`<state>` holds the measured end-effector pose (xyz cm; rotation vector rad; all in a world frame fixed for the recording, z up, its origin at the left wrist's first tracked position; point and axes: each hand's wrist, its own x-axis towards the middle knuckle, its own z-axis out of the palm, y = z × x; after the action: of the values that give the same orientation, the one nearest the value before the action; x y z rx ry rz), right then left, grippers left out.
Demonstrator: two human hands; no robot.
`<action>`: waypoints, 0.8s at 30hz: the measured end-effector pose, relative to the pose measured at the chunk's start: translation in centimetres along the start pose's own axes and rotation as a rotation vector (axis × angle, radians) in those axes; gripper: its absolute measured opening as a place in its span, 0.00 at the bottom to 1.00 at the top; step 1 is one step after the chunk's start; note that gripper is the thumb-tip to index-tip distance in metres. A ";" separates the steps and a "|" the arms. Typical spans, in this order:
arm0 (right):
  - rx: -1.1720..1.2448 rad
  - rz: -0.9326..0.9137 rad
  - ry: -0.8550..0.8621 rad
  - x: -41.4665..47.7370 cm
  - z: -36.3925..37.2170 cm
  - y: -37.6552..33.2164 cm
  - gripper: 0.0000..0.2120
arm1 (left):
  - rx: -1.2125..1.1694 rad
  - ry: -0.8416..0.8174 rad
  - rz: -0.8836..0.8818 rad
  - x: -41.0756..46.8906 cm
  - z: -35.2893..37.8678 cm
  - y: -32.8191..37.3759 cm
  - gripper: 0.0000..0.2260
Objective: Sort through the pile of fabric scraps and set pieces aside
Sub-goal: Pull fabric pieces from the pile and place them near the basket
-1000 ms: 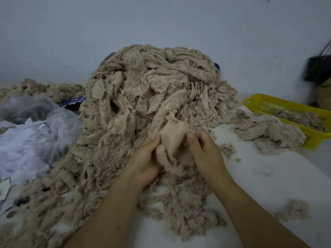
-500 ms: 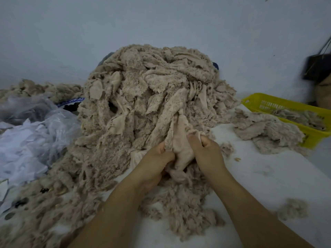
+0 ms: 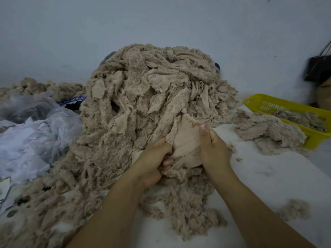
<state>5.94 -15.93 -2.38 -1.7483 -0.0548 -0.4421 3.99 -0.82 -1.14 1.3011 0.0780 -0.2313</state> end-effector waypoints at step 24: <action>-0.038 -0.095 -0.453 -1.5 1.4 -0.2 0.09 | -0.128 0.220 0.162 0.5 -0.1 -0.7 0.24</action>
<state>4.82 -14.27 -2.91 -1.8589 -0.4560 -0.1077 4.35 -0.95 -1.96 1.1943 0.1708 0.0551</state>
